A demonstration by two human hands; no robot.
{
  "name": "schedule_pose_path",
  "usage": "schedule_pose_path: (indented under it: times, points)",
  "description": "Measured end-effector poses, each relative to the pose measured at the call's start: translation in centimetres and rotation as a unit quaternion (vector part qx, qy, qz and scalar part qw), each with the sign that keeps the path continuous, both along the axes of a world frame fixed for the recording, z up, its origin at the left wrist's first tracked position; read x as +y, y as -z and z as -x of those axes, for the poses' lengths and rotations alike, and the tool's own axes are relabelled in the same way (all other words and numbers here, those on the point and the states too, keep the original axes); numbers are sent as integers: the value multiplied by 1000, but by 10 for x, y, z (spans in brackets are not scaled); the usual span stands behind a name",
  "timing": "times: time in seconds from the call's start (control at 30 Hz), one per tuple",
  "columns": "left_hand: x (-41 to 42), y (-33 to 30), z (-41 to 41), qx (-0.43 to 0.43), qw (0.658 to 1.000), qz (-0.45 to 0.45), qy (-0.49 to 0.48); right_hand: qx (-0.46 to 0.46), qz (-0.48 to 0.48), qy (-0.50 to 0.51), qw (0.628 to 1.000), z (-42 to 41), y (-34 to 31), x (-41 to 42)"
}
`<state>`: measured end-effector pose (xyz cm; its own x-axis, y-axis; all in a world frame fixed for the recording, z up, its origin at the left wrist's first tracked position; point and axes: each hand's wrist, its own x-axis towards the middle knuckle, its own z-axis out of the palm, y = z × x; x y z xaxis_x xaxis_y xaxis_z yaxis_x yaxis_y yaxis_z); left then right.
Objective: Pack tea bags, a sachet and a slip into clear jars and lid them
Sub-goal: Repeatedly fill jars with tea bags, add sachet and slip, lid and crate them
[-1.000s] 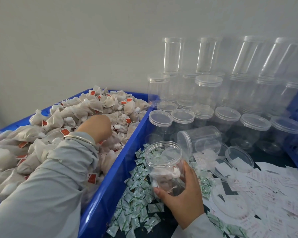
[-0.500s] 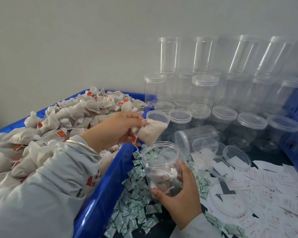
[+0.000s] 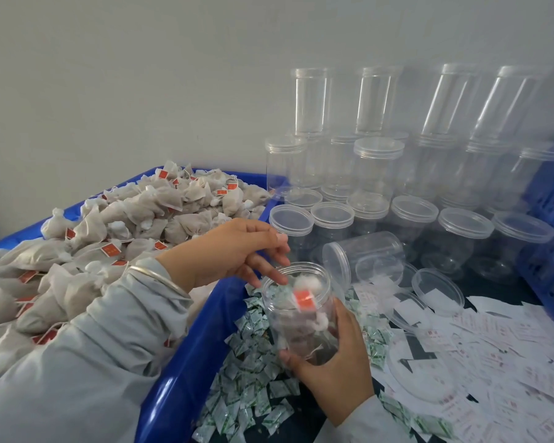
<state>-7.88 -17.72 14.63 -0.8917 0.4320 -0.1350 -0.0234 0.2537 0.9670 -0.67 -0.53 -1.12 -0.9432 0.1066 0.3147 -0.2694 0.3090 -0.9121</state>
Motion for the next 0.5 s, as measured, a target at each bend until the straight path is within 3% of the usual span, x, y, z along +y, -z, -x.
schedule_pose_path:
  times: [0.13,0.3,0.4,0.5]
  points:
    - [-2,-3,1,3,999,-48,-19,15,29,-2,999,0,0,-2]
    - [-15,-5,13,52,989,-8,-135,30,27,-5,999,0,-1,-3]
    - [-36,4,29,176,931,195,-253,32,32,2,999,0,-3,-3]
    - [-55,17,44,234,842,422,-240,22,51,9,998,0,0,-3]
